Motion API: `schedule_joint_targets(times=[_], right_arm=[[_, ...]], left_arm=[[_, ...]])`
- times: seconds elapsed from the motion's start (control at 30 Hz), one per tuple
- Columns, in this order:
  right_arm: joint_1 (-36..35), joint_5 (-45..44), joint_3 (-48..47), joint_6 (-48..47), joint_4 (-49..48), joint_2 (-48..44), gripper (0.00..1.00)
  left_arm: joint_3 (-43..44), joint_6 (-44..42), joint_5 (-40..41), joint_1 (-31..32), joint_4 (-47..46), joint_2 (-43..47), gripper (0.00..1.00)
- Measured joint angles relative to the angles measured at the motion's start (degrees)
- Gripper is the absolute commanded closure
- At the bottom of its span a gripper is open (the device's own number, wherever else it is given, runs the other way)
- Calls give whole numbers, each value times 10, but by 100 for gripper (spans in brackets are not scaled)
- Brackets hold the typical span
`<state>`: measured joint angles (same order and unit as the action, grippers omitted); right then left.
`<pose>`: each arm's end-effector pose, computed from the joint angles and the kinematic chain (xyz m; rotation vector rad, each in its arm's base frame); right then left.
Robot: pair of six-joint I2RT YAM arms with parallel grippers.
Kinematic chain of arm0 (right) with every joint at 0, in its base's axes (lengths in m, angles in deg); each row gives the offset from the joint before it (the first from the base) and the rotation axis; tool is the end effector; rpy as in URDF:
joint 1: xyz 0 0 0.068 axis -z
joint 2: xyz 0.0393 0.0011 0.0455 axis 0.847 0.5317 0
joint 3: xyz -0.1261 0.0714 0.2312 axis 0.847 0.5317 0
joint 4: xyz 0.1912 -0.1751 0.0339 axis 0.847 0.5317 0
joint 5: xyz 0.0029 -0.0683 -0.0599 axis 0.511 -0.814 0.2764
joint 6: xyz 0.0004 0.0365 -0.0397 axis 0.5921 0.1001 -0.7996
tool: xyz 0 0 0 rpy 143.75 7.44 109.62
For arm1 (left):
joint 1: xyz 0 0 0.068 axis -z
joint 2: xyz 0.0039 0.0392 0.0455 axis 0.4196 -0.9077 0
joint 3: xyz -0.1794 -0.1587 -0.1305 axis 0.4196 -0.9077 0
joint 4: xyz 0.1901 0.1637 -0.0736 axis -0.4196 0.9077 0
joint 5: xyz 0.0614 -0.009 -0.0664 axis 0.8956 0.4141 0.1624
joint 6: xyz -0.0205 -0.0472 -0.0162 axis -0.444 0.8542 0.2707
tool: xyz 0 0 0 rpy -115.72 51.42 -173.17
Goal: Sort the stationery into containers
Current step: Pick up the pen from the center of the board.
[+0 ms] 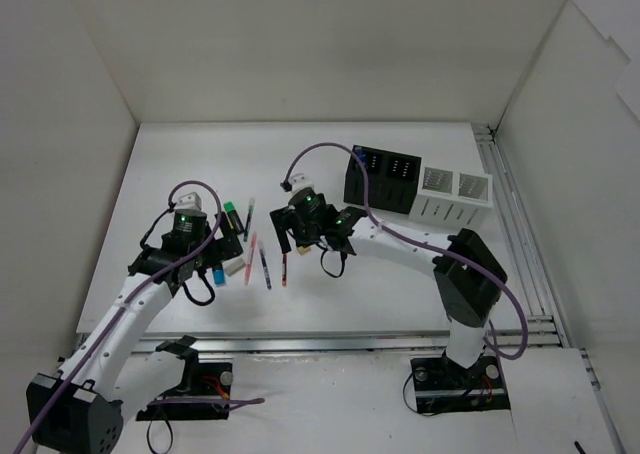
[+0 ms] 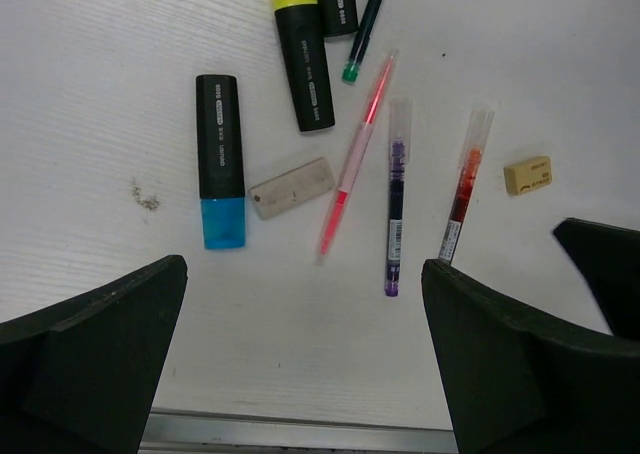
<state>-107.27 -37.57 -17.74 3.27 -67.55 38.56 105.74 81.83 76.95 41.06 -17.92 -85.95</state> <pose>0.2671 0.3077 0.2665 -0.5251 2.0450 0.6570 0.1979 -0.0558 0.2709 -0.4545 2.3112 -0.4089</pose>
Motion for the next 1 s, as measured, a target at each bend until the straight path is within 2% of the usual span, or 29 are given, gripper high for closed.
schedule_joint_targets(times=[0.1, 0.3, 0.57, 0.67, 0.77, 0.8, 0.87, 1.0], right_arm=[[-28, -9, -21, 34, 27, 62, 19], [-62, -33, -65, 82, 53, 134, 48], [-65, -58, -108, 120, 61, 195, 53], [-65, -68, -122, 123, 65, 215, 65], [-65, -76, -133, 128, 65, 224, 80], [-65, -78, -136, 127, 66, 227, 90], [-65, -81, -139, 128, 65, 229, 98], [-65, -86, -139, 116, 66, 229, 100]], left_arm=[[-20, 12, 11, 0, 7, 27, 1], [-51, 25, 19, 0, 20, 56, 1], [-59, 26, 19, 0, 18, 63, 0], [-59, 26, 19, 0, 16, 63, 0], [-59, 26, 19, 0, 16, 63, 0], [-59, 26, 19, 0, 16, 63, 1], [-59, 26, 19, 0, 16, 63, 0], [-59, 25, 16, 0, 16, 63, 1]])
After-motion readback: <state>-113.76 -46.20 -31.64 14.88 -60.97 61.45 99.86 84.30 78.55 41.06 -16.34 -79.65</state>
